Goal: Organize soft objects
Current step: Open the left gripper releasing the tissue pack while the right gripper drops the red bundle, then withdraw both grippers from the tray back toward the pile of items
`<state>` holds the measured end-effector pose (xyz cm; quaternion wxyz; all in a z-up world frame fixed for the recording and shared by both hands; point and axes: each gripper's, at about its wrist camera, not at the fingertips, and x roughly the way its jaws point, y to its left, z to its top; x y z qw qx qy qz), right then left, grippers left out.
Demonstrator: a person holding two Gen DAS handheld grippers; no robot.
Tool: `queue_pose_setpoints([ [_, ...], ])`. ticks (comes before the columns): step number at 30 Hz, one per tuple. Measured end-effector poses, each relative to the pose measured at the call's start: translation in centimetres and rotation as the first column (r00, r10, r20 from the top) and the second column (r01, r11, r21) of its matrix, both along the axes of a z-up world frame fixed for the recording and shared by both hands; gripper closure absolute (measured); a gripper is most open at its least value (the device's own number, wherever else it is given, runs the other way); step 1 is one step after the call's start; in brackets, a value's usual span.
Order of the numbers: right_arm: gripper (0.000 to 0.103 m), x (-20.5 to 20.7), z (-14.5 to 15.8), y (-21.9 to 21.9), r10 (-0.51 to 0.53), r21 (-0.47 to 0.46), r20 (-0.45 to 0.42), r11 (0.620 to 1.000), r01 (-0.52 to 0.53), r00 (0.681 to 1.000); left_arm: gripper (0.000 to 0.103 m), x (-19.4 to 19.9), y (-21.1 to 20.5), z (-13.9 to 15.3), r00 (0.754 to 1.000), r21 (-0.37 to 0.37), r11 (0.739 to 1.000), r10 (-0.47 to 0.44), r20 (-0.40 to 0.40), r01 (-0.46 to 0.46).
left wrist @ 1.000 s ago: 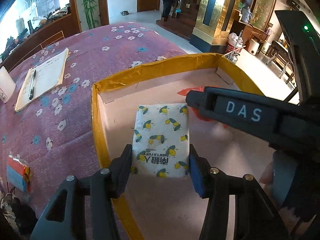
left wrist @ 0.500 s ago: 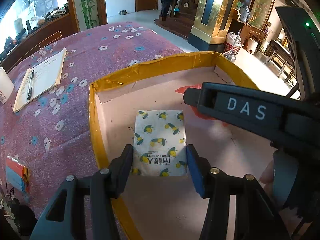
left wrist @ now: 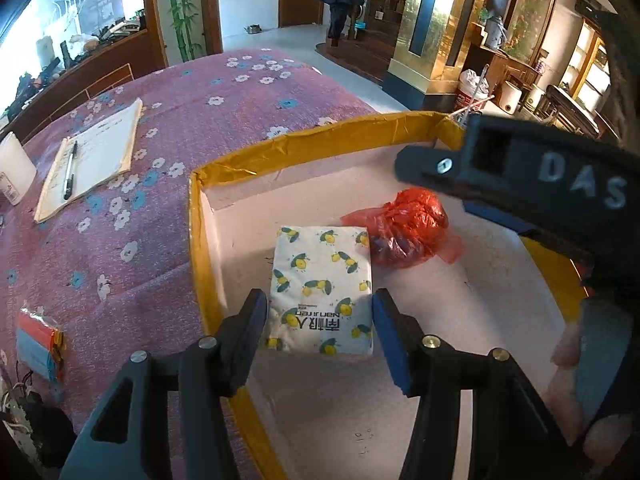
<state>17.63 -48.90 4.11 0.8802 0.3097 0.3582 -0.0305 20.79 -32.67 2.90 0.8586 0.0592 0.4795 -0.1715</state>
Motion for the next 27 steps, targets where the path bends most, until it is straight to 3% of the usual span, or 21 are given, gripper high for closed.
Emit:
queue_pose_setpoints([
  [9,0.035,-0.9,1.3,-0.6,-0.041,-0.01,0.058,0.999,0.041,0.998,0.044,-3.4,0.8,3.1,0.999,0.005,1.0,-0.006,0.046,0.006],
  [15,0.035,-1.9,2.6,0.1,-0.035,-0.033,0.102,0.999,0.039,0.994,0.044,-7.8,5.2,5.4,0.998,-0.037,0.999,0.025,0.061,-0.023],
  [22,0.035,-5.2,5.4,6.1,0.084,-0.094,0.169,0.993,-0.069,0.982,0.038,-13.7,11.5,8.0,0.99,-0.094,0.995,0.054,0.132,-0.042],
  [27,0.031,-8.2,5.0,12.0,0.203,-0.135,0.177,0.974,-0.18,0.963,0.037,-16.3,14.7,7.5,0.987,-0.108,0.993,0.069,0.144,-0.054],
])
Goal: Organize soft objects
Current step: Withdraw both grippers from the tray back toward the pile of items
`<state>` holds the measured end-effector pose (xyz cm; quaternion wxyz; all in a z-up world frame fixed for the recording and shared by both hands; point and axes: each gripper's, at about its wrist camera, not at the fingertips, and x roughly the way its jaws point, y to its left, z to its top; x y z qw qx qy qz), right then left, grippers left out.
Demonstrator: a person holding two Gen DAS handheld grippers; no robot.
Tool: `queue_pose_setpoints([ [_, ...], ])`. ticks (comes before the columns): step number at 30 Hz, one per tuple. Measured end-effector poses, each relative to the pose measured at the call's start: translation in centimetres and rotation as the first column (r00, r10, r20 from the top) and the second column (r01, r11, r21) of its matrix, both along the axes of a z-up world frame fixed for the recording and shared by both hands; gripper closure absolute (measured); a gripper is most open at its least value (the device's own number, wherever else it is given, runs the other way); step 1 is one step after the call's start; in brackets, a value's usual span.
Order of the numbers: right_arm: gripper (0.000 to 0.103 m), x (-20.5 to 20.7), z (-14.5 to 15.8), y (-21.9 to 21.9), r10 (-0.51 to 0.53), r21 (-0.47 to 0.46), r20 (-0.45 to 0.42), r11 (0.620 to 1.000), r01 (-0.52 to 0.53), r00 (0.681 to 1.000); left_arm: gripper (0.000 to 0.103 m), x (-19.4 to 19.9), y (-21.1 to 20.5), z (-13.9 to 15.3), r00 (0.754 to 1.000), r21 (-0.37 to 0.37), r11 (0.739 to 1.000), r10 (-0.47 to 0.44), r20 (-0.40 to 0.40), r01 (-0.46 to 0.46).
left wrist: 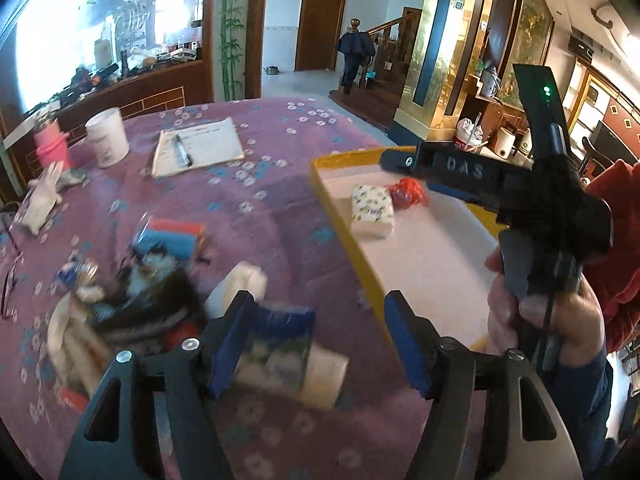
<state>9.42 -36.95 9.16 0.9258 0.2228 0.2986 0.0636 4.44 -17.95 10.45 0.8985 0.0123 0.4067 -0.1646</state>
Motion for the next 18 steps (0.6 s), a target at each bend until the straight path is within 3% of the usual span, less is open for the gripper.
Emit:
queue_pose_setpoints([
  [9,0.031,-4.4,-1.9,7.3,0.205,-0.046,-0.016,0.978,-0.205,0.979,0.036,-6.2,7.9,-0.7,0.995,-0.011,0.998,0.064,0.074,-0.064],
  [14,0.031,-4.7,-3.3,10.8,0.313,-0.093,-0.064,0.943,-0.318,0.947,0.035,-8.4,13.9,-2.7,0.982,-0.017,0.985,0.171,0.08,-0.171],
  [18,0.027,-4.5,-4.2,12.6,0.345,-0.094,-0.111,0.93,-0.356,0.932,0.035,-8.4,17.8,-4.7,0.965,-0.051,0.965,0.261,0.036,-0.259],
])
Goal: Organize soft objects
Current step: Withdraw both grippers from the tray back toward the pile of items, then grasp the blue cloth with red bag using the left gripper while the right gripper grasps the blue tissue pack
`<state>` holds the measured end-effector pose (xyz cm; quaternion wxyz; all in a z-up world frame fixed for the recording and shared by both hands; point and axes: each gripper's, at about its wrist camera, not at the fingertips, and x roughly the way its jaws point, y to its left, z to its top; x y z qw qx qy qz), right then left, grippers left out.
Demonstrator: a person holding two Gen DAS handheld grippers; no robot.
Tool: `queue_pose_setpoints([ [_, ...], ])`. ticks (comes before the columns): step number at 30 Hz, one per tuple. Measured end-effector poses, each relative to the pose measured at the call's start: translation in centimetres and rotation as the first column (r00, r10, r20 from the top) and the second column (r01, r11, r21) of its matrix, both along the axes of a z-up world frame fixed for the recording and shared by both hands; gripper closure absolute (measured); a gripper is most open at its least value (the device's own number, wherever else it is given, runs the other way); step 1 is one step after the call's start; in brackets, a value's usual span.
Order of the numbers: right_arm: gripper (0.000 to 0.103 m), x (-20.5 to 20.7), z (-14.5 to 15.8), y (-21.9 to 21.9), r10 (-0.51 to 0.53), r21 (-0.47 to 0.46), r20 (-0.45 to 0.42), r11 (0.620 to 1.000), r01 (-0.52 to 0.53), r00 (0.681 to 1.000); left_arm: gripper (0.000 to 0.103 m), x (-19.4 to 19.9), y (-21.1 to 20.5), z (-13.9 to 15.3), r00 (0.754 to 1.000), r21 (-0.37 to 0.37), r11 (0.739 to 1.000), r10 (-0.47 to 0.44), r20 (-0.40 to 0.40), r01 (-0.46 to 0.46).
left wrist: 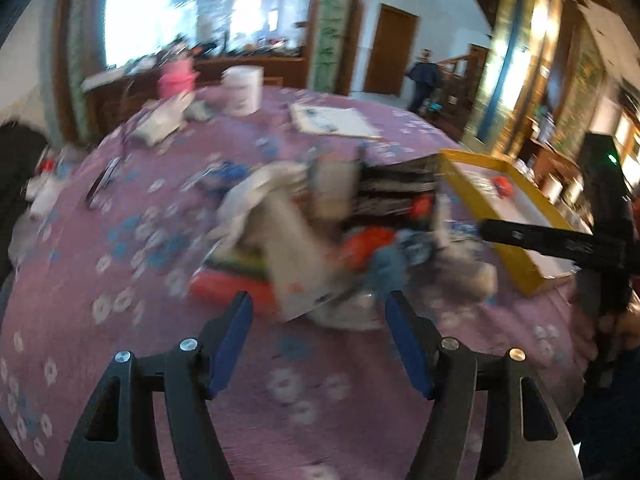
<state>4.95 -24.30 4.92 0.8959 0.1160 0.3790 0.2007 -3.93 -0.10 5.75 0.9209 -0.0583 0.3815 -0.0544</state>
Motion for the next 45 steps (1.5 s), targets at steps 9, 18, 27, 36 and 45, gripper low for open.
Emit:
queue_pose_setpoints([
  [9,0.022,1.5,-1.6,4.3,-0.054,-0.181,-0.052,0.982,0.044,0.997,0.035,0.9,2.8,-2.7,0.998,-0.084,0.996,0.026,-0.048,-0.03],
  [18,0.034,2.2,-2.3,3.5,-0.144,-0.228,-0.004,0.964,0.14,0.99,0.035,0.5,2.1,-2.7,0.999,-0.081,0.996,-0.038,-0.029,0.036],
  [27,0.034,-5.7,-2.3,4.6,0.117,-0.138,0.037,0.984,-0.111,0.992,0.035,1.1,3.1,-3.0,0.998,-0.159,0.986,-0.049,-0.049,0.041],
  [36,0.026,-7.5,-3.8,6.8,0.227,-0.191,-0.014,0.955,-0.226,0.974,0.035,1.0,2.8,-3.1,0.997,-0.117,0.993,-0.032,-0.069,0.023],
  [45,0.026,-6.6,-4.6,5.6,0.151,-0.154,0.004,0.977,-0.148,0.989,0.032,1.4,0.1,-1.3,0.996,-0.074,0.995,-0.076,-0.057,0.071],
])
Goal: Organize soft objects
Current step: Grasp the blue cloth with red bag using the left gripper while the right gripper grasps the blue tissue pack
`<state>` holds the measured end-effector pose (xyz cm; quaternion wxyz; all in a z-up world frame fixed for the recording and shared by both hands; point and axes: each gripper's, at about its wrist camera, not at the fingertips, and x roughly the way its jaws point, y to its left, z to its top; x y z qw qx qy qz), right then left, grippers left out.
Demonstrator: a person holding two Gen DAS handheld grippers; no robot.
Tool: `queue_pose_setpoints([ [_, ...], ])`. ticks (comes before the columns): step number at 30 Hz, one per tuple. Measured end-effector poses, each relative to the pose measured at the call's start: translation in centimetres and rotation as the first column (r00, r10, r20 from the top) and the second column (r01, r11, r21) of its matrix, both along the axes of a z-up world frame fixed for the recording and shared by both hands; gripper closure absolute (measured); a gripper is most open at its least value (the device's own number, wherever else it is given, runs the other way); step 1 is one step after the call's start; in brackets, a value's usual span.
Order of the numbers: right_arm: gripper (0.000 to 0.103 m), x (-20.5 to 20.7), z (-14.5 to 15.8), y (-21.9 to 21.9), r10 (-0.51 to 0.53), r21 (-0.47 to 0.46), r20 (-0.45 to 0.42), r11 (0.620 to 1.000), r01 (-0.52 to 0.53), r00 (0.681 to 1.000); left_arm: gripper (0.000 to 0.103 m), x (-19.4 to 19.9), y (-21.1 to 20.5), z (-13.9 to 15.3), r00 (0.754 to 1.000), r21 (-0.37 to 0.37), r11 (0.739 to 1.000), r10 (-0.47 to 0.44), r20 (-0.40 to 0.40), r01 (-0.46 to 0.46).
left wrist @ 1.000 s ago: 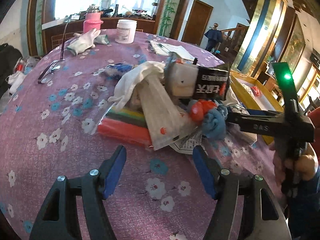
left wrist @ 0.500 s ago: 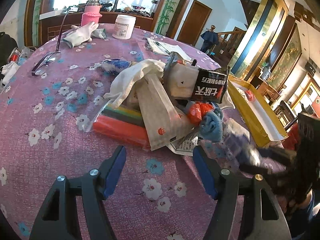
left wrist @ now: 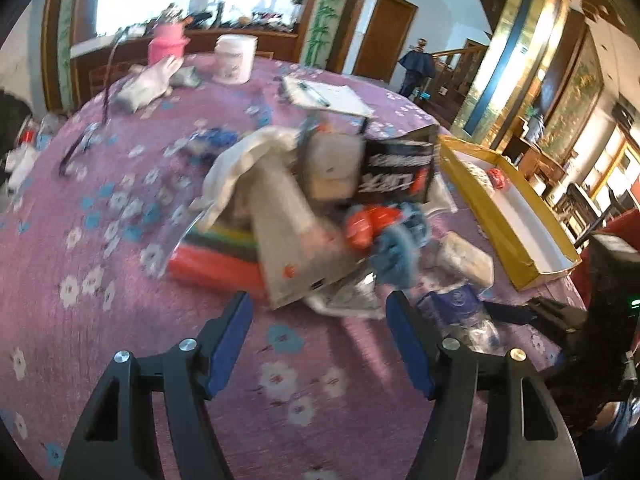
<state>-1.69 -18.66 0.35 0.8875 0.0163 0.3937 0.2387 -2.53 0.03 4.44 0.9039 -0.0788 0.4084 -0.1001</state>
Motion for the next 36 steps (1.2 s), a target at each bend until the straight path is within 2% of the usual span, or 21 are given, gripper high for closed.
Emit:
queue_pose_setpoints([
  [1,0.042,0.1,0.1,-0.1,-0.012,0.007,0.006,1.0,0.012,1.0,0.03,0.1,-0.8,0.5,1.0,0.013,1.0,-0.013,0.013,0.013],
  [2,0.045,0.2,0.0,-0.3,-0.018,0.021,0.003,1.0,0.018,1.0,0.028,0.1,-1.3,0.9,0.999,0.026,0.999,-0.022,0.026,0.021],
  [5,0.045,0.4,-0.1,-1.5,-0.016,0.098,-0.015,0.995,0.018,1.0,0.028,0.6,-2.8,1.8,0.998,0.062,0.998,-0.031,0.062,0.027],
  [7,0.045,0.4,-0.2,-1.8,-0.015,0.125,-0.022,0.992,0.018,1.0,0.029,1.4,-3.7,2.0,0.998,0.078,0.997,-0.027,0.058,0.022],
  [14,0.045,0.5,-0.2,-2.2,-0.011,0.167,-0.03,0.986,0.016,0.999,0.06,4.3,-5.3,0.6,1.0,0.119,0.993,-0.014,-0.019,0.016],
  [17,0.044,0.5,-0.2,-2.3,-0.008,0.174,-0.032,0.985,0.014,0.999,0.062,5.2,-5.4,-0.3,0.999,0.14,0.99,0.001,-0.042,0.005],
  [20,0.044,0.5,-0.2,-2.3,-0.006,0.175,-0.032,0.984,0.011,0.999,0.062,6.0,-5.0,-1.1,0.999,0.131,0.991,0.022,-0.049,-0.016],
  [21,0.044,0.5,-0.2,-2.3,-0.007,0.177,-0.032,0.984,0.012,0.999,0.069,5.9,-4.9,-1.1,0.999,0.129,0.992,0.023,-0.042,-0.017],
  [26,0.044,0.4,-0.2,-2.3,-0.007,0.18,-0.032,0.984,0.012,0.999,0.07,4.7,-4.0,-0.5,0.999,0.084,0.996,0.038,-0.018,-0.036],
  [30,0.045,0.4,-0.2,-2.3,-0.005,0.179,-0.033,0.984,0.011,0.999,0.07,1.9,-3.3,0.5,1.0,0.035,0.999,0.003,-0.007,-0.003],
  [33,0.044,0.5,-0.2,-2.2,-0.002,0.17,-0.031,0.985,0.007,1.0,0.07,-0.3,-3.4,0.7,0.999,0.032,0.998,-0.052,-0.014,0.052],
  [36,0.043,0.4,-0.1,-1.9,0.002,0.151,-0.028,0.989,0.002,1.0,0.07,-1.5,-3.9,-0.3,0.996,0.06,0.995,-0.079,-0.049,0.082],
])
